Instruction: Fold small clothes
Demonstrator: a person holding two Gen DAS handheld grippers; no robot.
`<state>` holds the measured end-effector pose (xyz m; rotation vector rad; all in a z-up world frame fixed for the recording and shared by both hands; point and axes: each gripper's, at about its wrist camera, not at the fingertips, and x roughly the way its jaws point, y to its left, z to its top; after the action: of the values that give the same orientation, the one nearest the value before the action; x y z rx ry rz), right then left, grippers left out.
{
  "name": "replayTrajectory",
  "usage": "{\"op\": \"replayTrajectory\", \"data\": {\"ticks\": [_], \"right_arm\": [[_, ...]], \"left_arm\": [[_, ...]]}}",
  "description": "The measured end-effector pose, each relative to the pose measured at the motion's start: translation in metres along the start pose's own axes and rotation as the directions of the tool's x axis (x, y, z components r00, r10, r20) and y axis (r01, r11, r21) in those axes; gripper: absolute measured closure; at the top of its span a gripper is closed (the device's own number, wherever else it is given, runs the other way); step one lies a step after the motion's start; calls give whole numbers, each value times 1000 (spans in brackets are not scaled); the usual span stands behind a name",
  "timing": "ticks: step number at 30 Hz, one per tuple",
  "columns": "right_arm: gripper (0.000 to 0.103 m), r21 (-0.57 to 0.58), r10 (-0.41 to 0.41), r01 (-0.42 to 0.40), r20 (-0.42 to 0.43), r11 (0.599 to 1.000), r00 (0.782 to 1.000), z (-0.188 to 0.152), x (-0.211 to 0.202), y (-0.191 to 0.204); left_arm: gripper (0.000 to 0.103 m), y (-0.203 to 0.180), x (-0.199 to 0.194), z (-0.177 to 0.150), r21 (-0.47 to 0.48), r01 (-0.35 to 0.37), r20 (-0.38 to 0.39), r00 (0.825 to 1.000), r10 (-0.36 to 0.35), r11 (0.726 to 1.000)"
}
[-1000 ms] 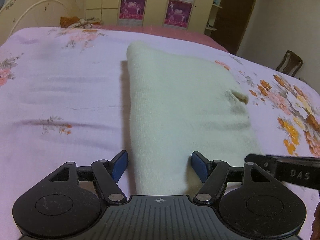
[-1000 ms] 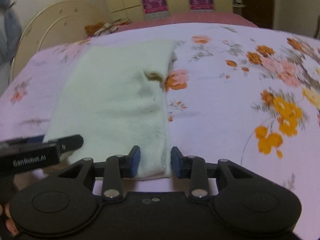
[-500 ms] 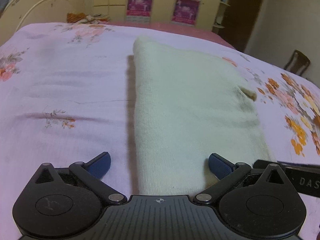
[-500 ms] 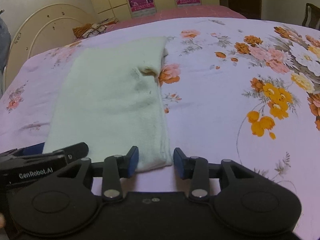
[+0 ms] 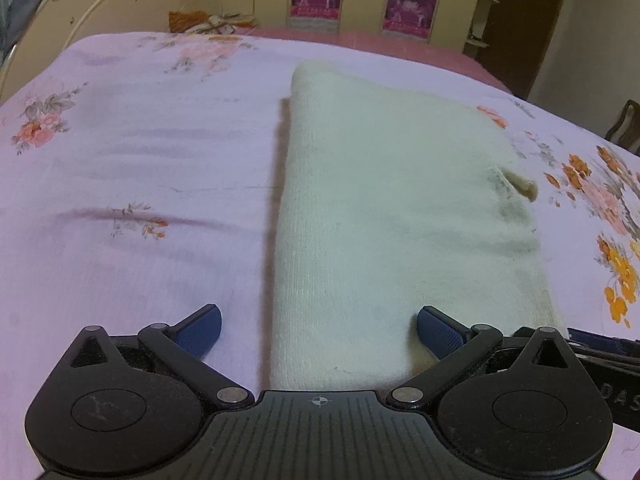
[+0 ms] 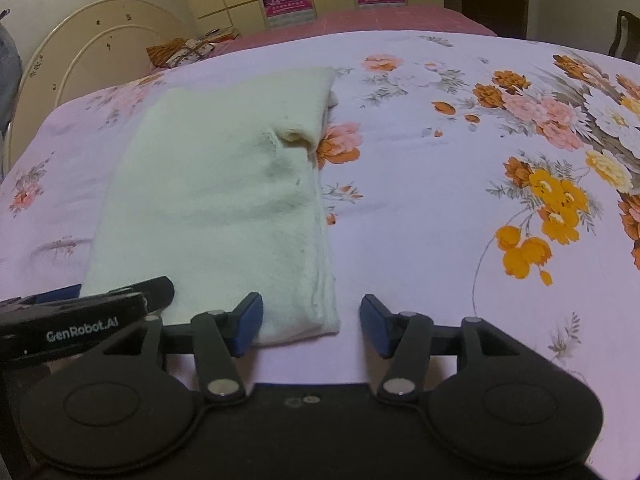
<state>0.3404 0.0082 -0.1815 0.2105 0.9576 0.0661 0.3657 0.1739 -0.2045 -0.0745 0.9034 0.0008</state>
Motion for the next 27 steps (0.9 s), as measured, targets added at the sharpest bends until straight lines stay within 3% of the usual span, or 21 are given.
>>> {"op": "replayTrajectory", "data": {"ticks": [3, 5, 7, 17, 19, 22, 27], "right_arm": [[46, 8, 25, -25, 10, 1000, 1000, 2, -12, -2], [36, 5, 48, -49, 28, 999, 998, -1, -27, -5], [33, -6, 70, -70, 34, 998, 997, -5, -43, -7], [23, -57, 246, -244, 17, 968, 969, -41, -161, -21], [11, -68, 221, -217, 57, 974, 974, -50, -193, -19], [11, -113, 153, -139, 125, 984, 980, -63, -245, -15], [10, -241, 61, 16, 308, 970, 950, -93, -320, 0]], "left_arm": [[0, -1, -5, 2, -23, -36, -29, 999, 36, 999], [0, -5, -19, 0, -4, -89, -8, 996, 89, 996], [0, -10, -42, -4, 10, -108, 27, 994, 108, 994], [0, -30, -210, -41, 82, -136, 171, 978, 121, 987], [0, -31, -242, -52, 80, -133, 182, 976, 117, 988], [0, -34, -286, -68, 66, -131, 169, 978, 119, 989], [0, -38, -351, -101, 18, -101, 205, 974, 95, 995]]}}
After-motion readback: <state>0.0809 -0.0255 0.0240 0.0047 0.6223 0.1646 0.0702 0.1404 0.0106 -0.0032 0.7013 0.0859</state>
